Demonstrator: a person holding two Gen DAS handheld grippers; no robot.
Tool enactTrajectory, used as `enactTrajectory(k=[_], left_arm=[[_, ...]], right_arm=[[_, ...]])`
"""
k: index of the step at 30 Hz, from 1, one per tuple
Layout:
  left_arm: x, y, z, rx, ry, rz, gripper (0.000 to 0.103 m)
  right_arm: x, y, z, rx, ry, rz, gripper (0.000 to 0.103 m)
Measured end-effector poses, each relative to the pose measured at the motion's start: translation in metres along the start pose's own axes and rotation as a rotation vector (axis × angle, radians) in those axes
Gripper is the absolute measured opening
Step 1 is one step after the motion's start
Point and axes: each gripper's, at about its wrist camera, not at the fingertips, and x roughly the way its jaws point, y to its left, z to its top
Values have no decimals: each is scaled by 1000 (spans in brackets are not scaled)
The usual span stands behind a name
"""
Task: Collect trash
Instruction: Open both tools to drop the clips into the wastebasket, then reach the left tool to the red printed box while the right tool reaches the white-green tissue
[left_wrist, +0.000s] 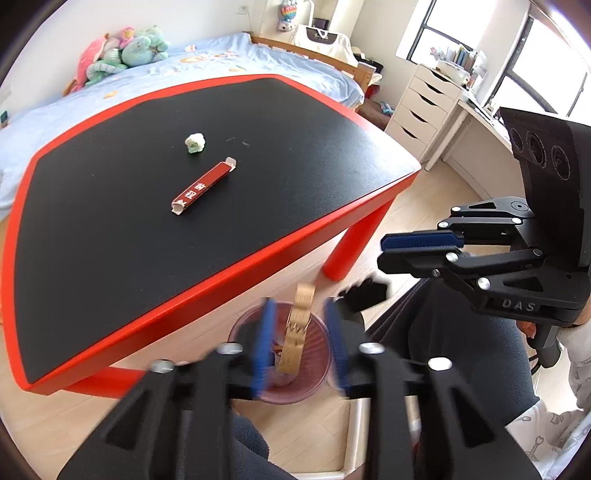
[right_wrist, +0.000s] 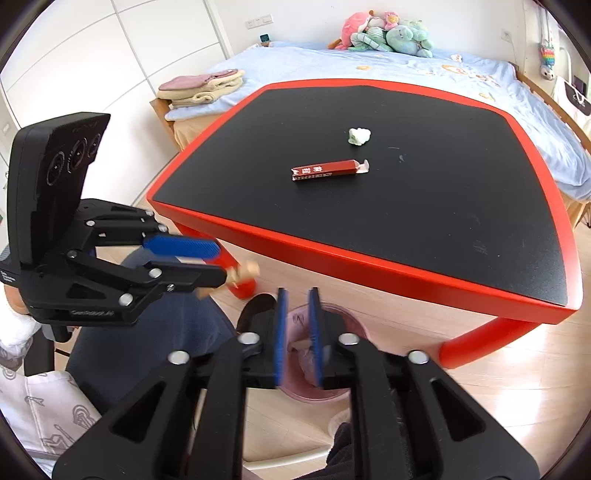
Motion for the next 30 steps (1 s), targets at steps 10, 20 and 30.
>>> enactTrajectory(k=[10,20,30], left_arm=[[-9,9,-2,-41,-53,65,95],[-19,12,-3,-53,-74,82,95],[-19,13,3,-50,-73,83,95]], right_arm=[[-1,-8,-5,33,-10,-47,98],[-5,-12,-6,59,-15,-53,100],[-11,-15,0,74,-34,-44,100]])
